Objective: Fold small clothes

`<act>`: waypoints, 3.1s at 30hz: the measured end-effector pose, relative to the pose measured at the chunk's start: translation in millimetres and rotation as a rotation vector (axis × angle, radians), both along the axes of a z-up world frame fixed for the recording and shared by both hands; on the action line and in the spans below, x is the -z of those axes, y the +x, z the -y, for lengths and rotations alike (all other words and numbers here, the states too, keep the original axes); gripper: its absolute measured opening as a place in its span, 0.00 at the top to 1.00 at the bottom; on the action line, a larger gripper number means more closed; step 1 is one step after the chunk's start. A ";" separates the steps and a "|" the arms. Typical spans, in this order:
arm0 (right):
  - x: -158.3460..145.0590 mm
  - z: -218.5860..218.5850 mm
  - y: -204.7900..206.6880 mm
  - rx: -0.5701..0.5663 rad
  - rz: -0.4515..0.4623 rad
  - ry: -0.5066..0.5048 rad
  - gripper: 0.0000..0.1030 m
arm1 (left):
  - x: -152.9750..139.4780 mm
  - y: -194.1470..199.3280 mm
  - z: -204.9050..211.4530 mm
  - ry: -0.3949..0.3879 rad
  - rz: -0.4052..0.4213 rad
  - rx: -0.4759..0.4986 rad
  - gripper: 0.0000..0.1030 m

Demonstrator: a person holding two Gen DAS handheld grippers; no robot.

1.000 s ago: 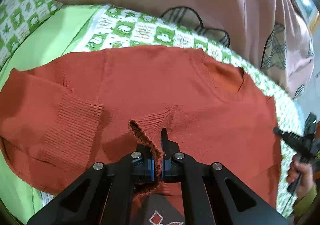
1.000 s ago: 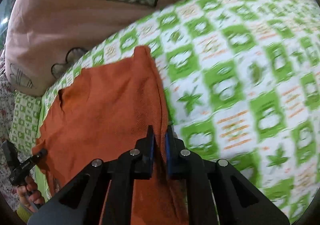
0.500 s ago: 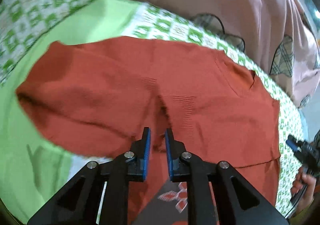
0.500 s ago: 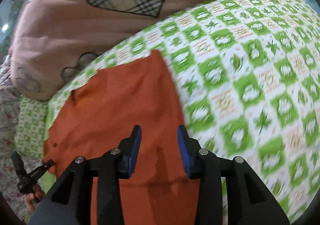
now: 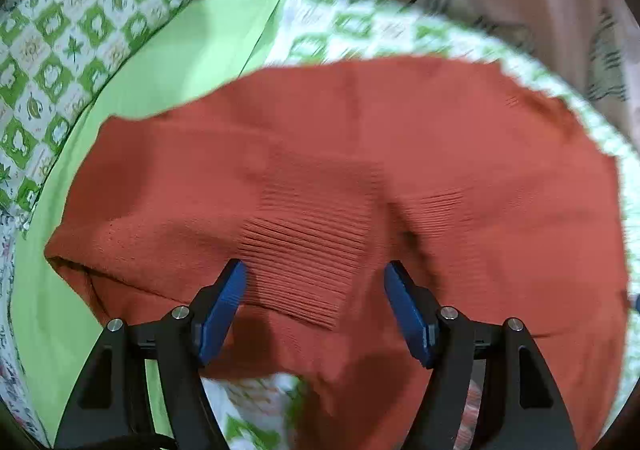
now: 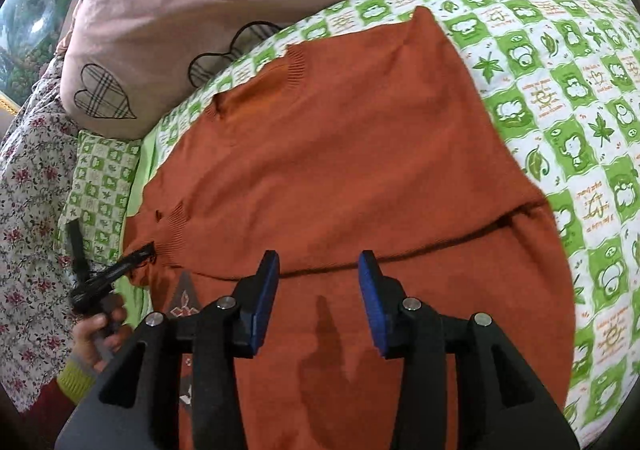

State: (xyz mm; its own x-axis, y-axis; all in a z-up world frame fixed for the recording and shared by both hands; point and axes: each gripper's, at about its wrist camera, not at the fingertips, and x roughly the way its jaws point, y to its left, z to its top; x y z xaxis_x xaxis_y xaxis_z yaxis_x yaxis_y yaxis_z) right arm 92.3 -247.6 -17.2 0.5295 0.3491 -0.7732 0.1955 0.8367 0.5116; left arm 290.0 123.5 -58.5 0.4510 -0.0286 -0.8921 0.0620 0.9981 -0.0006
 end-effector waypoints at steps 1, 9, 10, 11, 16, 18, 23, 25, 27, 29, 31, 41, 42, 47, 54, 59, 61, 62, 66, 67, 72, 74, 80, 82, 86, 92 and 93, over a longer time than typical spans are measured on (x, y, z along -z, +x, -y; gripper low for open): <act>-1.4 -2.1 -0.9 -0.004 0.000 -0.001 0.59 | 3.5 2.1 -4.7 -0.003 0.004 -0.009 0.43; -8.5 -3.3 -9.5 -0.007 0.022 -0.021 0.59 | -38.2 -22.9 -40.5 -0.211 0.100 -0.052 0.93; -7.7 -3.0 -8.9 -0.007 0.022 -0.022 0.59 | -48.1 -30.2 -40.8 -0.247 0.123 -0.048 0.93; -7.0 -2.6 -8.8 -0.007 0.022 -0.023 0.59 | -54.6 -35.1 -39.7 -0.270 0.134 -0.047 0.93; -8.7 0.7 -10.2 -0.001 0.034 -0.013 0.59 | -87.0 -56.3 2.9 -0.390 0.174 0.027 0.93; -10.3 4.0 -13.6 0.006 0.040 -0.010 0.59 | -91.3 -57.6 32.5 -0.424 0.168 0.080 0.93; -11.7 27.4 -24.6 0.047 0.046 -0.012 0.59 | -87.1 -58.7 124.3 -0.460 0.127 0.226 0.93; -11.5 38.4 -28.8 0.068 0.046 -0.015 0.59 | -82.8 -56.4 160.7 -0.472 0.116 0.263 0.93; -9.7 51.7 -33.4 0.092 0.042 -0.016 0.59 | -76.2 -56.4 197.2 -0.484 0.101 0.302 0.93; -7.1 64.4 -38.4 0.117 0.035 -0.011 0.59 | -67.8 -53.9 229.3 -0.487 0.085 0.338 0.93; -4.2 76.7 -43.8 0.138 0.028 -0.009 0.59 | -57.5 -49.4 259.4 -0.487 0.061 0.378 0.93; 3.8 101.1 -40.7 0.159 0.001 -0.003 0.59 | 4.5 -41.0 310.7 -0.406 -0.110 0.432 0.78; 3.9 100.2 -38.3 0.154 0.004 0.000 0.59 | 2.8 -43.7 304.6 -0.416 -0.117 0.431 0.71; 4.1 82.5 -10.8 0.092 0.025 0.003 0.59 | -14.6 -67.4 253.2 -0.418 -0.095 0.391 0.50; 24.1 55.5 46.3 0.026 0.020 -0.020 0.58 | -39.6 -98.7 128.7 -0.251 0.002 0.189 0.50; 54.4 56.6 75.1 0.050 -0.046 -0.008 0.56 | -27.8 -100.2 26.6 -0.147 0.011 -0.079 0.52; 57.8 52.5 79.9 0.039 -0.044 -0.011 0.56 | -17.7 -93.7 3.3 -0.137 0.000 -0.141 0.52; 58.0 47.4 82.6 0.024 -0.034 -0.018 0.56 | -11.7 -88.6 -3.3 -0.137 -0.009 -0.156 0.52; 52.6 37.1 90.1 -0.023 -0.001 -0.011 0.90 | 3.3 -62.4 -0.9 -0.139 -0.026 -0.151 0.52; 47.8 35.5 91.2 -0.028 0.007 -0.010 0.91 | 2.8 -56.8 2.4 -0.110 -0.011 -0.148 0.57; -15.6 49.1 67.3 0.034 0.218 -0.002 0.91 | -3.1 -51.6 -6.0 -0.146 0.034 -0.233 0.69; -23.9 61.9 55.4 0.075 0.240 -0.019 0.91 | -4.4 -57.8 -3.4 -0.142 0.050 -0.229 0.70; 16.0 69.1 54.2 0.067 0.107 -0.036 0.91 | -4.1 -66.4 0.4 -0.115 0.059 -0.257 0.78; 16.1 67.2 53.6 0.059 0.111 -0.028 0.91 | -3.6 -69.5 -15.1 -0.199 0.054 -0.323 0.78; -3.2 52.2 55.0 0.002 0.193 -0.062 0.91 | -3.2 -73.3 -17.7 -0.214 0.057 -0.344 0.78; 27.8 55.2 60.0 -0.011 0.084 -0.146 0.91 | 0.7 -73.5 -24.1 -0.289 0.030 -0.386 0.78; 34.4 55.9 59.7 -0.013 0.069 -0.151 0.91 | 0.4 -74.2 -25.1 -0.293 0.028 -0.386 0.78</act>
